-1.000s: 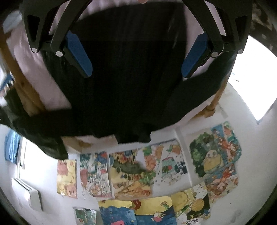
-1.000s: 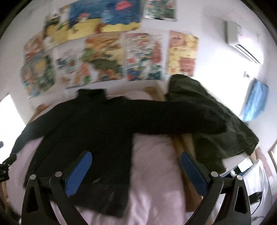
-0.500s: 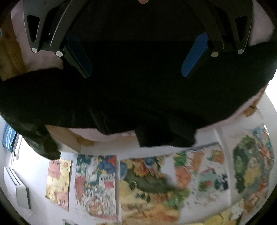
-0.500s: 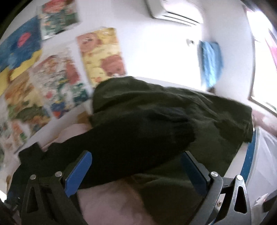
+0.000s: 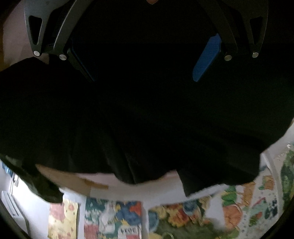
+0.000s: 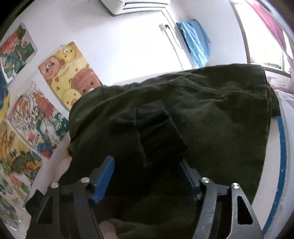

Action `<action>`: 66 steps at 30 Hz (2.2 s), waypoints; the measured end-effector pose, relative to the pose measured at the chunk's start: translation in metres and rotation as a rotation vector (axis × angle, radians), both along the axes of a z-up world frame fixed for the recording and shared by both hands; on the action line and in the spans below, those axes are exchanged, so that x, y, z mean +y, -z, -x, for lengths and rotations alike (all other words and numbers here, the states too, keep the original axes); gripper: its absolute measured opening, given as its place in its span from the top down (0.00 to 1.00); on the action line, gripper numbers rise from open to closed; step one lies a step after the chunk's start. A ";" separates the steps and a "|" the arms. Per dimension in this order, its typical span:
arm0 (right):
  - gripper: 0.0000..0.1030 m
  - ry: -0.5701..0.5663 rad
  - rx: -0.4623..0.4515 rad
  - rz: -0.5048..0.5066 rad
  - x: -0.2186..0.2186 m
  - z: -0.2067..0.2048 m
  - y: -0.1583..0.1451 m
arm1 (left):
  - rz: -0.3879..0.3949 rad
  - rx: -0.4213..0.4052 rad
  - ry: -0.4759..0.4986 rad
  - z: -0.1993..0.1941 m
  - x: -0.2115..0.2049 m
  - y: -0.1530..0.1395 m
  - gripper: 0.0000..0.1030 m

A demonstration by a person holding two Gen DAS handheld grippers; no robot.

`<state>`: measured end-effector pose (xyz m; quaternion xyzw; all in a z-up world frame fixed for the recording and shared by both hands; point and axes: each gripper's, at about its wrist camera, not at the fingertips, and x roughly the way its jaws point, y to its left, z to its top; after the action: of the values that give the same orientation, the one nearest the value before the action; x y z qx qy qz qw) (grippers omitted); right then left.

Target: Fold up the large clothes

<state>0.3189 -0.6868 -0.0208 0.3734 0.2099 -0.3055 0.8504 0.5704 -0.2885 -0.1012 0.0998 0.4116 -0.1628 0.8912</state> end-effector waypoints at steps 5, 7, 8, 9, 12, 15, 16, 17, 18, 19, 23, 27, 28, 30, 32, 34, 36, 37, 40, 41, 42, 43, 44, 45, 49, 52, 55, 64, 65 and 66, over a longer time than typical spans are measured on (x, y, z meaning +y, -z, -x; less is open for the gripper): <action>0.76 -0.018 -0.046 0.009 -0.001 -0.003 -0.001 | -0.002 0.052 -0.002 -0.012 -0.003 0.027 0.01; 0.84 -0.037 -0.078 0.038 0.003 -0.003 -0.007 | -0.001 0.055 0.000 -0.013 -0.001 0.035 0.01; 0.85 -0.052 -0.097 0.064 0.008 -0.004 -0.013 | -0.003 0.056 0.000 -0.013 -0.001 0.036 0.01; 0.85 -0.061 -0.110 0.083 0.012 -0.004 -0.018 | -0.003 0.059 0.001 -0.013 0.001 0.037 0.01; 0.86 -0.109 -0.157 0.196 0.035 -0.005 -0.045 | 0.019 0.074 -0.005 -0.011 0.010 0.026 0.01; 0.86 -0.190 -0.226 0.300 0.067 -0.011 -0.076 | 0.050 0.069 -0.008 -0.004 0.031 0.006 0.01; 0.87 -0.231 -0.252 0.329 0.083 -0.015 -0.087 | 0.054 0.065 -0.008 -0.001 0.038 -0.001 0.01; 0.87 -0.277 -0.278 0.349 0.099 -0.020 -0.097 | 0.058 0.061 -0.009 0.004 0.051 -0.013 0.01; 0.87 -0.308 -0.294 0.360 0.109 -0.024 -0.103 | 0.064 0.059 -0.007 0.007 0.060 -0.021 0.01; 0.87 -0.355 -0.316 0.376 0.126 -0.029 -0.110 | 0.072 0.056 -0.006 0.010 0.069 -0.029 0.01; 0.87 -0.550 -0.362 0.421 0.196 -0.059 -0.130 | 0.125 0.052 -0.012 0.031 0.116 -0.072 0.01; 0.87 -0.725 -0.344 0.453 0.263 -0.089 -0.132 | 0.154 0.033 -0.051 0.049 0.171 -0.106 0.01; 0.87 -0.776 -0.327 0.468 0.283 -0.100 -0.130 | 0.160 0.034 -0.058 0.050 0.183 -0.109 0.01; 0.87 -0.856 -0.289 0.487 0.315 -0.117 -0.124 | 0.185 0.037 -0.085 0.054 0.217 -0.115 0.01; 0.87 -0.945 -0.233 0.493 0.352 -0.140 -0.109 | 0.216 0.033 -0.099 0.054 0.243 -0.116 0.01; 0.87 -1.008 -0.185 0.493 0.378 -0.154 -0.091 | 0.254 -0.011 -0.086 0.058 0.271 -0.116 0.01; 0.87 -1.071 -0.133 0.492 0.403 -0.168 -0.072 | 0.297 -0.037 -0.061 0.060 0.290 -0.117 0.01; 0.87 -1.112 -0.098 0.498 0.419 -0.176 -0.059 | 0.316 -0.050 -0.051 0.061 0.298 -0.116 0.01; 0.87 -1.230 -0.002 0.491 0.455 -0.191 -0.018 | 0.414 -0.042 -0.015 0.060 0.319 -0.107 0.01; 0.87 -1.276 0.041 0.481 0.467 -0.197 -0.001 | 0.458 -0.024 -0.004 0.057 0.324 -0.103 0.01; 0.86 -1.302 0.065 0.475 0.472 -0.197 0.011 | 0.510 -0.001 0.007 0.053 0.328 -0.096 0.01; 0.86 -1.346 0.107 0.465 0.483 -0.200 0.029 | 0.555 0.024 0.009 0.049 0.330 -0.089 0.01; 0.86 -1.381 0.147 0.457 0.491 -0.201 0.046 | 0.580 0.039 0.011 0.045 0.336 -0.088 0.01; 0.86 -1.396 0.171 0.451 0.494 -0.201 0.055 | 0.608 0.061 0.014 0.040 0.338 -0.083 0.01; 0.71 -1.464 0.266 0.440 0.504 -0.199 0.091 | 0.643 0.132 0.005 0.026 0.340 -0.067 0.01; 0.25 -1.511 0.221 0.426 0.500 -0.187 0.083 | 0.638 0.180 0.014 0.018 0.334 -0.057 0.01; 0.21 -1.531 0.195 0.448 0.491 -0.168 0.073 | 0.625 0.198 0.039 0.008 0.322 -0.052 0.02; 0.21 -1.503 0.213 0.479 0.447 -0.138 0.067 | 0.517 0.234 0.151 -0.005 0.260 -0.039 0.32; 0.21 -1.489 0.215 0.477 0.440 -0.135 0.067 | 0.502 0.243 0.147 -0.007 0.254 -0.037 0.60; 0.21 -1.475 0.214 0.470 0.434 -0.133 0.066 | 0.449 0.252 0.128 -0.009 0.244 -0.032 0.72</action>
<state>0.4518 -0.2530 -0.0867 -0.0839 0.4146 0.2678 0.8657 0.5790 -0.0444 -0.0687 -0.0955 0.4656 -0.3171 0.8207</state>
